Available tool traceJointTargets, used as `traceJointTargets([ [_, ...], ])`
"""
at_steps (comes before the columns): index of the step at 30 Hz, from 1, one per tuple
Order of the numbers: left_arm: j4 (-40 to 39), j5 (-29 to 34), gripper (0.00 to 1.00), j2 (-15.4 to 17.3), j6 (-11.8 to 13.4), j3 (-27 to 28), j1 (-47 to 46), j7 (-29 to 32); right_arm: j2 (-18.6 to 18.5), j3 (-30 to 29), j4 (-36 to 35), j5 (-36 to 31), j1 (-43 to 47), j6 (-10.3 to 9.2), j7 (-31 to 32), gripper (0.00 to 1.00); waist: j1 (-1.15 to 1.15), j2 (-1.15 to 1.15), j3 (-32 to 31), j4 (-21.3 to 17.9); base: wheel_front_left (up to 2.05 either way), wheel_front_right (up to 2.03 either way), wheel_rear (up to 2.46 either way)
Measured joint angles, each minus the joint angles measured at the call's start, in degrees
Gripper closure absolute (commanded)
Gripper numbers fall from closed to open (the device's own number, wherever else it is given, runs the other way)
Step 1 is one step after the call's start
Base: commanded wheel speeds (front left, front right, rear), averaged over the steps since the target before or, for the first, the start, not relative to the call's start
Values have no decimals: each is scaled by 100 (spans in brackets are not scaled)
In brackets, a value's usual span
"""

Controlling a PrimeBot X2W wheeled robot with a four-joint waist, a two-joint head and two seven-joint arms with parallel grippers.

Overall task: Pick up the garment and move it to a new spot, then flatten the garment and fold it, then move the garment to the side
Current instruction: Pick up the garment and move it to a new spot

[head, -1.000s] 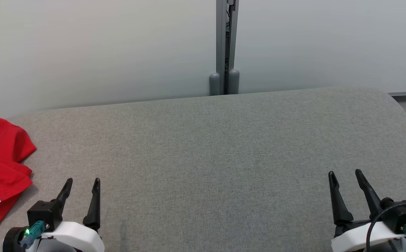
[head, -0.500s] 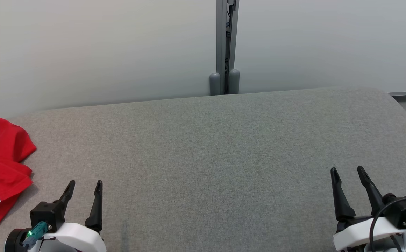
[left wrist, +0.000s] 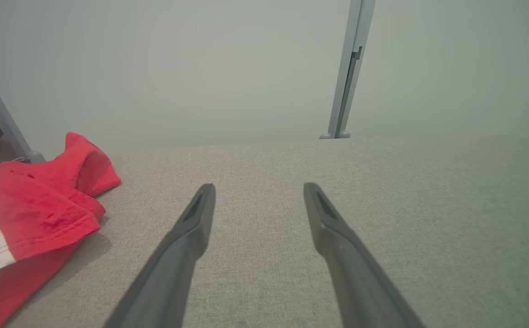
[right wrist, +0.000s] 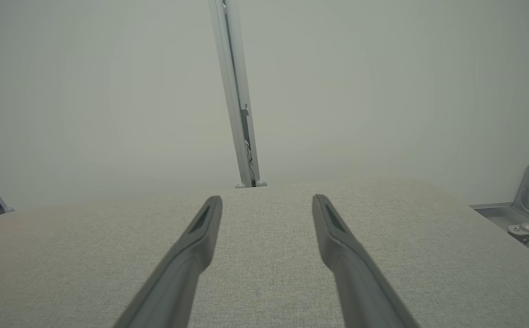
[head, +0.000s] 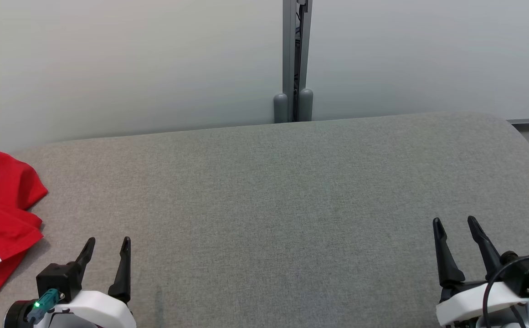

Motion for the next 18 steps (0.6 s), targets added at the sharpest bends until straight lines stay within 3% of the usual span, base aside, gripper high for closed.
traceJointTargets([
  [13,-24,-178,0,114,121,208,-49,-70,4,105,-53,-34,-1,0,12,0,0,0,46,452,0,0,0],
  [18,-20,-241,0,116,143,226,-43,-111,13,265,-99,-9,-75,0,36,0,0,0,74,859,0,0,0],
])
